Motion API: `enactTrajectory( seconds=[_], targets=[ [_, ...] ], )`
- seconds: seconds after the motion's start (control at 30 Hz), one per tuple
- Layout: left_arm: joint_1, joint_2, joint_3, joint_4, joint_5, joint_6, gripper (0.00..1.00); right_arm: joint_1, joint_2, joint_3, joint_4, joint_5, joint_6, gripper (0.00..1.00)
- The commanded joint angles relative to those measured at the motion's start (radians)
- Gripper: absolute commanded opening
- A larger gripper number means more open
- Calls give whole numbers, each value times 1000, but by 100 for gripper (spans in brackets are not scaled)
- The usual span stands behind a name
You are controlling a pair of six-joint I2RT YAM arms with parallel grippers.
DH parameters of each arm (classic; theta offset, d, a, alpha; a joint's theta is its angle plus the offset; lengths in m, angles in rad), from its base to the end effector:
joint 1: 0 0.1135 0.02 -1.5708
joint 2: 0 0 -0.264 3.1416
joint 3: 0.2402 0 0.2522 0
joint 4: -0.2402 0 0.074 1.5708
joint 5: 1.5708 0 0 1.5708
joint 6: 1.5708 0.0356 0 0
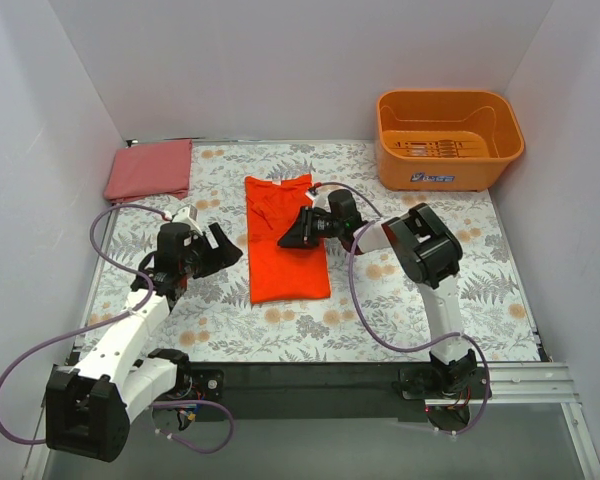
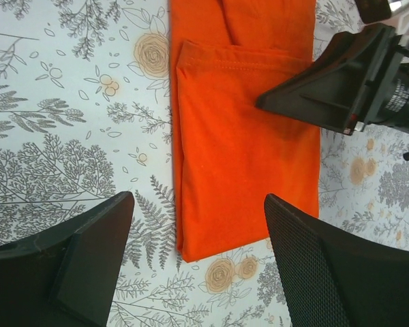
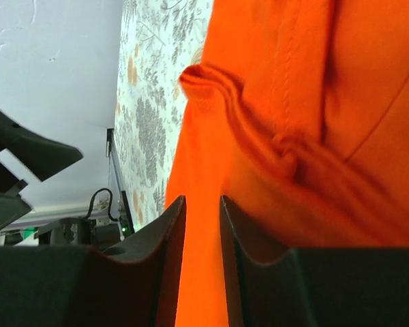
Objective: Fold and stack the t-shirts
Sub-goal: Fold the tshirt
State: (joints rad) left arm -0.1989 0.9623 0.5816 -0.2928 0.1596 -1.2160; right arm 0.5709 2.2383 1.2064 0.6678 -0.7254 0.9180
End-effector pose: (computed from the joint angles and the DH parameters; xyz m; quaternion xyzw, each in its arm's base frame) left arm 0.1990 -0.0459 0.2267 -0.4071 0.8013 -0.3356 0.2819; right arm 0.3698 0.2656 0.1055 -0.0653 0.7931 0.5743 0.1922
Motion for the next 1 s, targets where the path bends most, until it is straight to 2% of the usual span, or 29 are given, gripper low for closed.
enactTrajectory(
  seconds=[0.0,0.17,0.2,0.27,0.3,0.43,0.53,0.7,0.97],
  targets=[
    [-14,7,-11,14,57,-8,77,-26,-152,-71,-34,4,-62,34],
    [-102,27,0,-38,28,-66,76,-28,-344,-148,-270,46,-243,36],
    [-115,32,4,-77,6,-82,76,-28,-371,-154,-425,78,-339,36],
    [-163,50,21,-118,-29,-103,76,-25,-454,-165,-575,205,-425,37],
    [-196,55,26,-155,-54,-125,76,-22,-483,-169,-717,252,-492,38],
    [-252,61,46,-219,-101,-163,76,3,-632,-202,-946,524,-562,48],
    [-258,72,69,-272,-140,-166,76,46,-689,-220,-1060,650,-562,54],
    [-261,98,96,-309,-177,-175,76,150,-686,-235,-1120,707,-533,61],
    [-270,110,93,-310,-184,-192,75,231,-585,-170,-1119,774,-501,54]
  ],
)
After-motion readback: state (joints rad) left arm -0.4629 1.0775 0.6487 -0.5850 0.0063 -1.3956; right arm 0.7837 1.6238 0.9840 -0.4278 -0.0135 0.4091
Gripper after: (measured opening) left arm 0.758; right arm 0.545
